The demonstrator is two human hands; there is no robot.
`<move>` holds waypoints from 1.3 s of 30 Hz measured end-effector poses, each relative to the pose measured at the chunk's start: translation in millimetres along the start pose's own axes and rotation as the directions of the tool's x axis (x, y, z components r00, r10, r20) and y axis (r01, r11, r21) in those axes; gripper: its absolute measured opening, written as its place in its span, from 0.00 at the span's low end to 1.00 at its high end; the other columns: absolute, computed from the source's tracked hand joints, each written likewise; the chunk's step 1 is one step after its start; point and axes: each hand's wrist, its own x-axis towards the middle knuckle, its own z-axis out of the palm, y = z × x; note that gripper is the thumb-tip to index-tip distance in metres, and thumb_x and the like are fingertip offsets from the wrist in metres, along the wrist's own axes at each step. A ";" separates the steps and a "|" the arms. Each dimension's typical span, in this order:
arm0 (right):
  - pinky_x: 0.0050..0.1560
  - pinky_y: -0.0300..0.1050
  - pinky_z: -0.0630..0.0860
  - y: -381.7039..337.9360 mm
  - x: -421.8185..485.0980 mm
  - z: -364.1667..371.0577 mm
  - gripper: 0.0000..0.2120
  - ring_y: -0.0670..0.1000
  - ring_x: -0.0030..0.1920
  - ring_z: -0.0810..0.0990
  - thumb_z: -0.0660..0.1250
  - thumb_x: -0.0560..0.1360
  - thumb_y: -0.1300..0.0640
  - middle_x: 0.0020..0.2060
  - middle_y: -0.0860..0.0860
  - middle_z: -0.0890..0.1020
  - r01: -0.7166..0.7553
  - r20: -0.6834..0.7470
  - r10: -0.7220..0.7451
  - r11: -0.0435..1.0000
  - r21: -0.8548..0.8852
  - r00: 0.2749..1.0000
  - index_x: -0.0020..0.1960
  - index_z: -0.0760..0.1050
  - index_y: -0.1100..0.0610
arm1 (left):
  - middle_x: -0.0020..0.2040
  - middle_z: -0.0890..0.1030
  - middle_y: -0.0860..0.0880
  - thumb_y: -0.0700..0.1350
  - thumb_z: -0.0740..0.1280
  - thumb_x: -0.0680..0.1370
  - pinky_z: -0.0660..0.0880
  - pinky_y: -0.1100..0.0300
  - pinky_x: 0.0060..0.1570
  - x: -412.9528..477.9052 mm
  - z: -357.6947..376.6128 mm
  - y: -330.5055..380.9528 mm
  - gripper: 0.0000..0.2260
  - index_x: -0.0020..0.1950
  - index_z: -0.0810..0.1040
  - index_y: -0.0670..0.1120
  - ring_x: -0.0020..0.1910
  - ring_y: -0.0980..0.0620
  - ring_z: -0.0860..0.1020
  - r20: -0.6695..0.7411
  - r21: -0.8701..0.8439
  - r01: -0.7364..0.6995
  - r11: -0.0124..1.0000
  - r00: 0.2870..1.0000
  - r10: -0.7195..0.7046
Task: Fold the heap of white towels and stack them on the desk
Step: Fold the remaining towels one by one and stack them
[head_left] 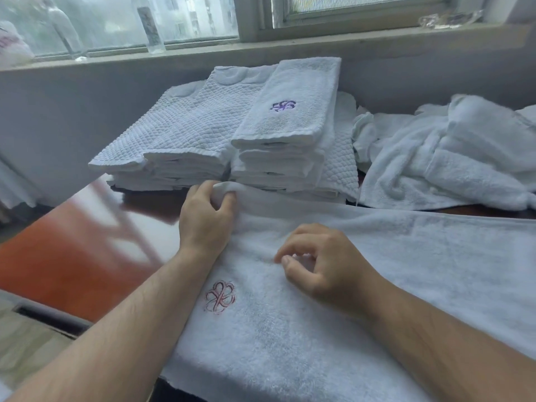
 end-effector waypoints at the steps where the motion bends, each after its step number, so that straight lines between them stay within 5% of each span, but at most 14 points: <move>1: 0.47 0.36 0.72 -0.4 1.3 0.5 0.10 0.43 0.47 0.77 0.65 0.71 0.51 0.41 0.42 0.81 -0.005 0.016 0.005 1.000 -0.021 1.000 0.44 0.85 0.50 | 0.51 0.77 0.50 0.51 0.67 0.79 0.65 0.61 0.49 0.1 -0.4 0.5 0.06 0.51 0.78 0.50 0.50 0.52 0.74 0.003 -0.009 0.001 1.000 1.000 -0.001; 12: 0.48 0.37 0.72 -1.0 2.3 4.0 0.10 0.42 0.48 0.76 0.64 0.71 0.50 0.40 0.41 0.81 0.012 0.054 -0.004 0.989 -0.145 0.999 0.42 0.84 0.48 | 0.44 0.80 0.53 0.51 0.67 0.78 0.75 0.52 0.49 -8.0 -5.7 10.1 0.02 0.48 0.78 0.54 0.46 0.51 0.78 0.008 -0.092 -0.021 0.996 1.000 0.022; 18: 0.48 0.26 0.65 1.5 2.9 6.1 0.12 0.40 0.49 0.73 0.64 0.73 0.49 0.43 0.39 0.79 0.105 0.096 -0.081 0.956 -0.275 0.992 0.48 0.86 0.46 | 0.45 0.79 0.52 0.51 0.67 0.80 0.74 0.51 0.53 -6.1 -8.7 13.7 0.06 0.52 0.83 0.53 0.48 0.50 0.77 0.047 -0.089 -0.092 0.992 0.994 0.097; 22: 0.52 0.40 0.75 -4.4 8.9 2.3 0.11 0.45 0.52 0.78 0.65 0.76 0.51 0.50 0.42 0.83 0.134 0.123 -0.097 0.929 -0.345 0.988 0.52 0.86 0.49 | 0.45 0.82 0.54 0.52 0.68 0.79 0.75 0.56 0.48 5.1 -27.4 20.5 0.06 0.50 0.85 0.56 0.46 0.54 0.79 0.084 -0.068 -0.075 0.995 0.993 0.081; 26: 0.65 0.46 0.68 -14.0 19.1 4.4 0.17 0.50 0.69 0.72 0.56 0.82 0.46 0.60 0.42 0.78 0.146 0.272 0.024 0.796 -0.587 0.962 0.59 0.80 0.50 | 0.38 0.83 0.57 0.53 0.67 0.78 0.73 0.61 0.38 20.4 -52.4 27.1 0.06 0.47 0.84 0.58 0.40 0.58 0.80 0.130 -0.066 -0.003 0.998 0.991 0.012; 30: 0.62 0.50 0.67 -29.8 -0.5 19.3 0.19 0.47 0.58 0.70 0.49 0.82 0.42 0.47 0.43 0.75 0.109 0.247 0.012 0.875 -0.471 0.969 0.42 0.71 0.48 | 0.38 0.83 0.52 0.43 0.65 0.81 0.81 0.59 0.38 25.1 -63.8 23.8 0.09 0.45 0.82 0.52 0.37 0.52 0.85 0.231 -0.373 0.169 0.912 0.969 -0.085; 32: 0.73 0.48 0.57 -25.9 -7.6 21.9 0.16 0.46 0.73 0.63 0.51 0.84 0.42 0.69 0.40 0.72 0.124 0.345 0.038 0.892 -0.435 0.938 0.62 0.75 0.45 | 0.41 0.84 0.48 0.40 0.63 0.82 0.82 0.54 0.47 23.7 -66.3 20.0 0.09 0.46 0.81 0.48 0.42 0.49 0.86 0.275 -0.530 0.234 0.815 0.957 -0.096; 33: 0.76 0.44 0.49 -21.8 -7.4 21.0 0.20 0.44 0.79 0.53 0.52 0.84 0.42 0.78 0.39 0.62 0.137 0.380 0.061 0.870 -0.473 0.923 0.73 0.68 0.43 | 0.42 0.84 0.47 0.39 0.63 0.82 0.81 0.56 0.48 23.7 -67.2 18.0 0.09 0.46 0.81 0.47 0.44 0.49 0.86 0.281 -0.574 0.235 0.784 0.956 -0.080; 35: 0.76 0.40 0.42 -12.7 -0.7 18.7 0.25 0.42 0.80 0.44 0.53 0.83 0.41 0.81 0.39 0.50 0.173 0.405 0.066 0.834 -0.524 0.912 0.80 0.57 0.41 | 0.44 0.83 0.45 0.38 0.63 0.80 0.80 0.59 0.49 24.8 -71.0 14.6 0.07 0.47 0.80 0.44 0.45 0.49 0.85 0.276 -0.667 0.221 0.712 0.960 -0.039; 39: 0.77 0.39 0.44 -3.0 15.2 11.7 0.26 0.42 0.80 0.47 0.56 0.83 0.44 0.81 0.41 0.53 0.223 0.410 0.007 0.831 -0.510 0.912 0.80 0.58 0.42 | 0.46 0.82 0.41 0.39 0.61 0.73 0.79 0.58 0.49 21.5 -84.2 2.3 0.10 0.41 0.82 0.45 0.48 0.45 0.83 0.228 -0.784 0.194 0.590 0.974 -0.018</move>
